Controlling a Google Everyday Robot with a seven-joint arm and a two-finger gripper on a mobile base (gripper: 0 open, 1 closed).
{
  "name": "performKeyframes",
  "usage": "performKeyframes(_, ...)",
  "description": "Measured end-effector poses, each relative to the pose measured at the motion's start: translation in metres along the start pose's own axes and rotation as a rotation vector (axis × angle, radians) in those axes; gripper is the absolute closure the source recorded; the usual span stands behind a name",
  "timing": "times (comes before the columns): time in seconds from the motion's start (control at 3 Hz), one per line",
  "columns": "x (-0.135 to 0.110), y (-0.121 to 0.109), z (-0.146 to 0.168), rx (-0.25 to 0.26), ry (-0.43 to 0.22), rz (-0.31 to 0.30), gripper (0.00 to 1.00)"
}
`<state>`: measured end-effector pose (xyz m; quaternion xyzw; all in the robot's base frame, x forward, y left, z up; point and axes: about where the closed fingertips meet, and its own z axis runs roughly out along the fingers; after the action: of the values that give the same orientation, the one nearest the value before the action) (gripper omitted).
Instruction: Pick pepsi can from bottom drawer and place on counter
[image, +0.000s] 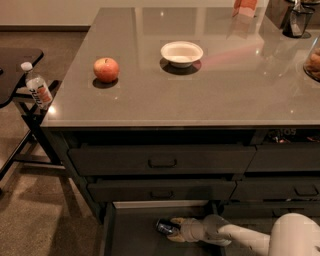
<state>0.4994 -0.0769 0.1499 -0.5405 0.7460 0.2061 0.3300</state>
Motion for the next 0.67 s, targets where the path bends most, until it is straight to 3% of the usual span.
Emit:
performKeyframes(0.33,0.000,0.000,0.000,-0.002,0.000,0.000,1.00)
performKeyframes(0.67,-0.005,-0.001,-0.017,-0.023,-0.004,0.001,1.00)
